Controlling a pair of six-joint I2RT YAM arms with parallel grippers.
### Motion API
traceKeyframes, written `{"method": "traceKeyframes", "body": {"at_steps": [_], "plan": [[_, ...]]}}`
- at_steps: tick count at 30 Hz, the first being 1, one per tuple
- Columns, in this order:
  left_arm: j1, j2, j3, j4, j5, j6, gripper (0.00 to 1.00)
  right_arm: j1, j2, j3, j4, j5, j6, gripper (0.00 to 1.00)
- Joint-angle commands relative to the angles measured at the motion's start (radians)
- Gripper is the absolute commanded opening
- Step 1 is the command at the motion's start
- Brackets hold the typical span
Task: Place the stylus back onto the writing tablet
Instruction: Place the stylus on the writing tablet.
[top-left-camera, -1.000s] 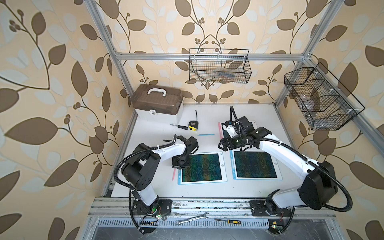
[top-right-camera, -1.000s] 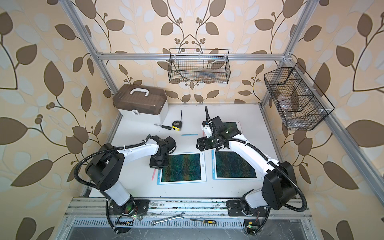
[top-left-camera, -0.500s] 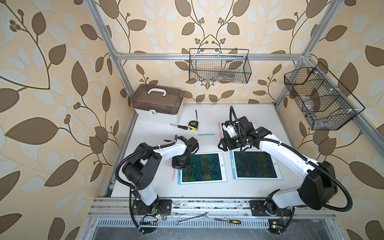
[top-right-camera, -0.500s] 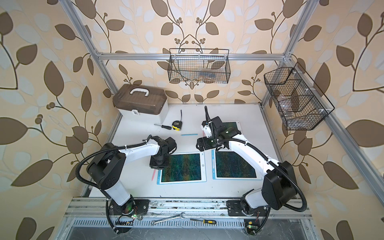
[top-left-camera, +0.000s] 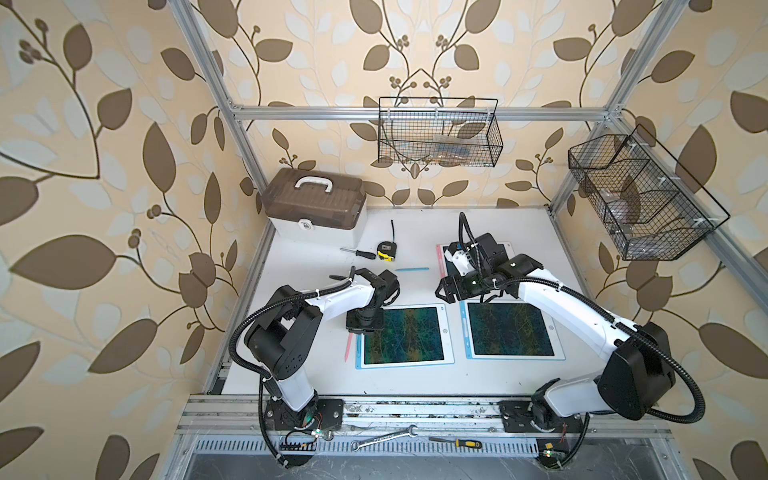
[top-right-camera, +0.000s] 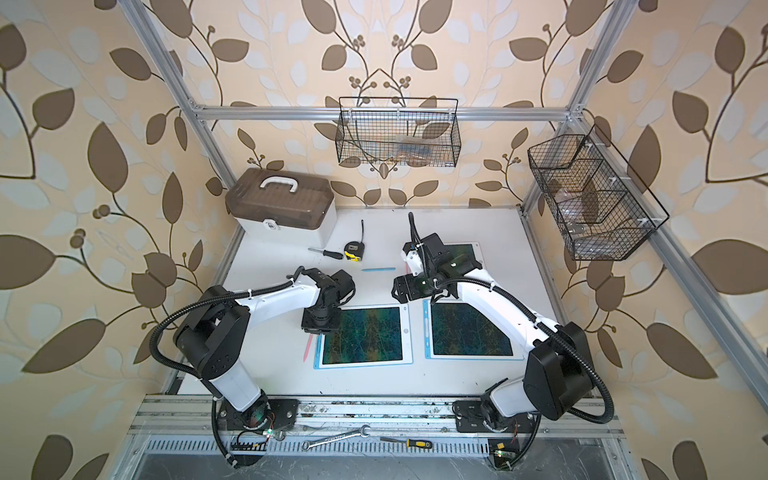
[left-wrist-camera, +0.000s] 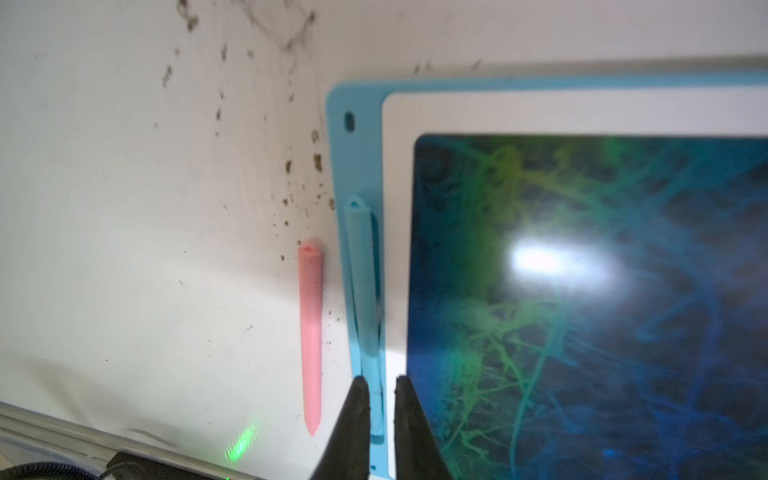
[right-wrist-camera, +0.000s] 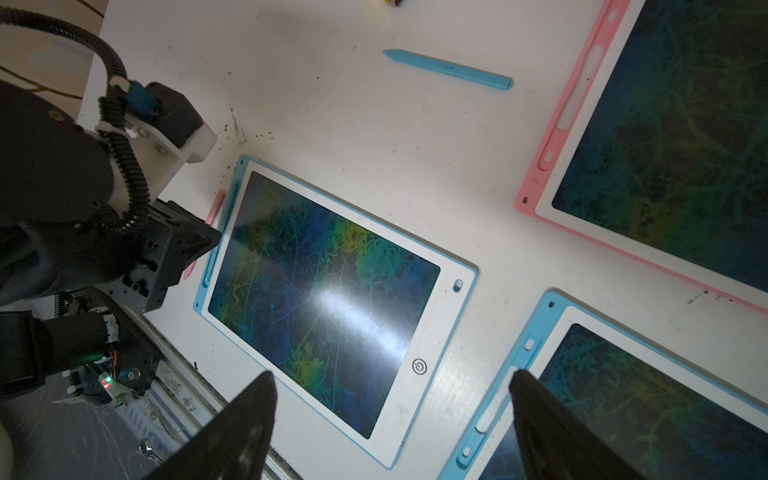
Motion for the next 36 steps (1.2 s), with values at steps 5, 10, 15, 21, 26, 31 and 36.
{"method": "traceKeyframes", "body": {"at_steps": [5,10,15,21,26,31,36], "plan": [[0.112,0.024,0.066,0.029,0.024,0.032,0.28,0.005,-0.015,0.018,-0.020,0.006,-0.005,0.88],[0.173,0.036,0.076,0.080,0.055,0.054,0.33,0.005,-0.019,0.015,-0.020,0.012,-0.003,0.88],[0.176,0.084,0.116,0.086,0.054,0.073,0.26,0.005,-0.014,0.017,-0.018,0.007,-0.002,0.88],[0.177,0.121,0.119,0.103,0.054,0.073,0.21,0.006,-0.019,0.012,-0.018,0.009,-0.003,0.88],[0.176,0.133,0.113,0.108,0.059,0.079,0.18,0.005,-0.016,0.012,-0.017,0.009,-0.003,0.88],[0.176,0.130,0.101,0.108,0.061,0.086,0.17,0.005,-0.013,0.013,-0.016,0.009,-0.003,0.88],[0.176,0.122,0.080,0.114,0.072,0.088,0.17,0.006,-0.015,0.011,-0.016,0.011,-0.003,0.88]]}}
